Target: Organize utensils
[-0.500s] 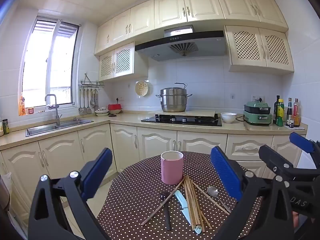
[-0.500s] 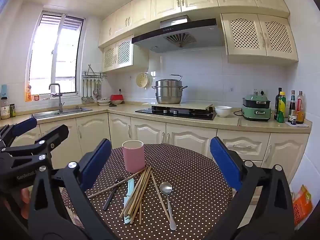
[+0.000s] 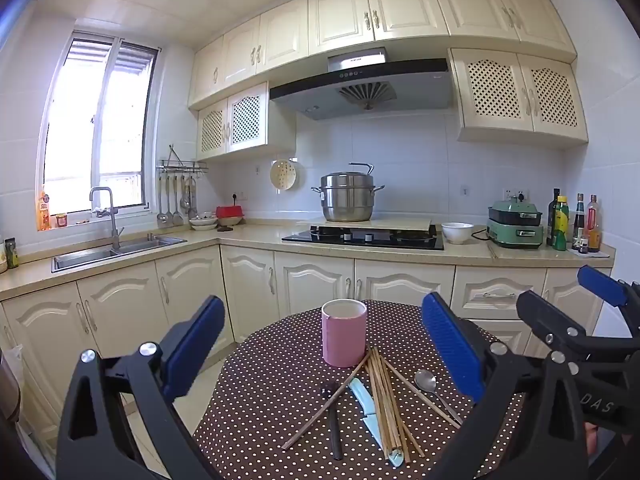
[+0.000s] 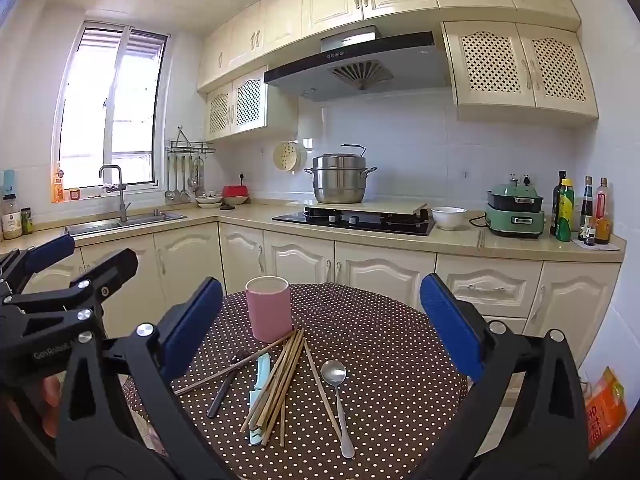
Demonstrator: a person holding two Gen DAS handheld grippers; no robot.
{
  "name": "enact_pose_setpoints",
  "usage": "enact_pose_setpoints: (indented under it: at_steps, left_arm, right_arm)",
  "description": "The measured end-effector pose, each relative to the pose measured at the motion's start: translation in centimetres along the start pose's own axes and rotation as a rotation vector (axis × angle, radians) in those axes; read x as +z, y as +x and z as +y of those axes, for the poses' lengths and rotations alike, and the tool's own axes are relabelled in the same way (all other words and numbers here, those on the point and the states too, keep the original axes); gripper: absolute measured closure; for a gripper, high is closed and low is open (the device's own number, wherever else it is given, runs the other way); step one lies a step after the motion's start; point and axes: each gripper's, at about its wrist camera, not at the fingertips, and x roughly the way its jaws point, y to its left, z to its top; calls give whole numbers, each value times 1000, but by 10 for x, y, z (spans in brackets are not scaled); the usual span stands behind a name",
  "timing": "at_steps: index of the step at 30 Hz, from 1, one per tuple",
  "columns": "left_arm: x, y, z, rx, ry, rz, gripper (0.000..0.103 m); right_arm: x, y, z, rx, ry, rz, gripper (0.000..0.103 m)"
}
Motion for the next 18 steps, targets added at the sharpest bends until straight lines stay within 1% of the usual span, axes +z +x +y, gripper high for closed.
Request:
enact_pose_setpoints:
  at_steps: [3, 7, 18]
  left_arm:
    - [-5, 2, -1, -1, -2, 1, 6]
    - [-3, 3, 2, 2, -3, -1, 6]
    - [-2, 1, 5, 6, -9, 2, 6]
  right_arm:
    - [-3, 2, -4, 0, 0, 1, 6]
    - [-4, 5, 2, -4, -2, -2, 6]
    - [2, 2, 6, -3, -5, 3, 6]
